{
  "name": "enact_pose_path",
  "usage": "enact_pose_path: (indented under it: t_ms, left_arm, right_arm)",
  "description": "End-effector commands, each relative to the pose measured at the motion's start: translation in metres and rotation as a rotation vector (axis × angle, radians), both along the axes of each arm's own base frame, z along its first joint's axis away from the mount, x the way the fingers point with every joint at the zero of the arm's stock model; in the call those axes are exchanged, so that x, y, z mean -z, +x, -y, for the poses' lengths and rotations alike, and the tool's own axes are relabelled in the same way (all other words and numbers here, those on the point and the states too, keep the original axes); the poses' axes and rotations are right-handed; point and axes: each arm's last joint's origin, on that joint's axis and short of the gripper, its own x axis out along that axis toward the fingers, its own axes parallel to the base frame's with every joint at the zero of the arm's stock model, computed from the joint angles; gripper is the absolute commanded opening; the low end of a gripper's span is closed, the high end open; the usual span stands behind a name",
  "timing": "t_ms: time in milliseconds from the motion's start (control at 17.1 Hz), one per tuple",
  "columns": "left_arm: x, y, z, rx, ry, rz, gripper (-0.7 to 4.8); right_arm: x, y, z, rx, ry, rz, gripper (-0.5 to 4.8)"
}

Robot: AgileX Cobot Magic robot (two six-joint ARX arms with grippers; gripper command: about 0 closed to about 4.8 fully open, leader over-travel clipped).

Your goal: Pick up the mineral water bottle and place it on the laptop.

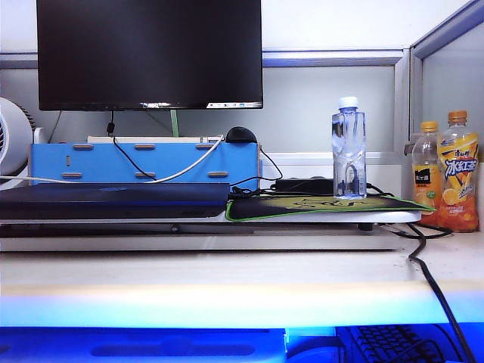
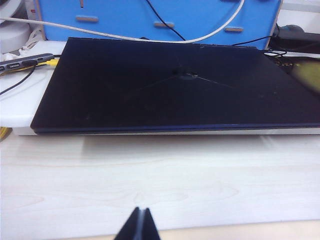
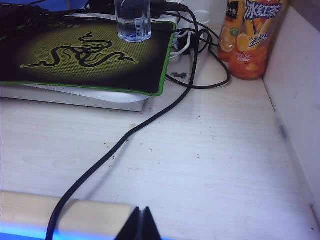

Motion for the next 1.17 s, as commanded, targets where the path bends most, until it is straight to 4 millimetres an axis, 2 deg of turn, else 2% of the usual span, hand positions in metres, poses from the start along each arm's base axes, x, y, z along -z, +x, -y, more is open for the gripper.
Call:
enact_pose_path:
  t_ms: [59,585,703,761,820,937,1054,1171]
  left_arm:
    - [0.001,0.000,0.000,0.006,0.001,-0.004,-0.02]
    - [0.001,0.000,0.000,0.006,0.001,-0.004,-0.02]
    - [0.001,0.000,0.000,0.006,0.001,-0.004,-0.02]
    - [0.001,0.000,0.000,0.006,0.001,-0.004,-0.02]
    - [0.001,0.000,0.000,0.006,0.001,-0.004,-0.02]
    - [0.001,0.000,0.000,0.006,0.001,-0.004,-0.02]
    - [0.001,0.000,0.000,0.006,0.001,-0.004,-0.02]
    - [0.001,0.000,0.000,0.006,0.001,-0.004,-0.02]
  right_arm:
    - [0.002,0.000,0.000,0.003,0.003,-0.012,-0.05]
    - [0.001,0.000,0.000,0.001,0.000,-0.004,-0.05]
    - [-0.001,0.000,-0.001,-0.024,0.060,0.012,-0.05]
    - [-0.007,0.001,-0.003,-0.060,0.157,0.057,-0.05]
    - [-0.019,0.002,-0.003,-0.074,0.311,0.157,-0.05]
    - [-0.042,0.000,-0.003,-0.089,0.474,0.275,-0.05]
    - [-0.069,0.000,-0.004,-0.125,0.483,0.277,-0.05]
    - [-0.110,0.020,-0.007,-0.159,0.416,0.216,-0.05]
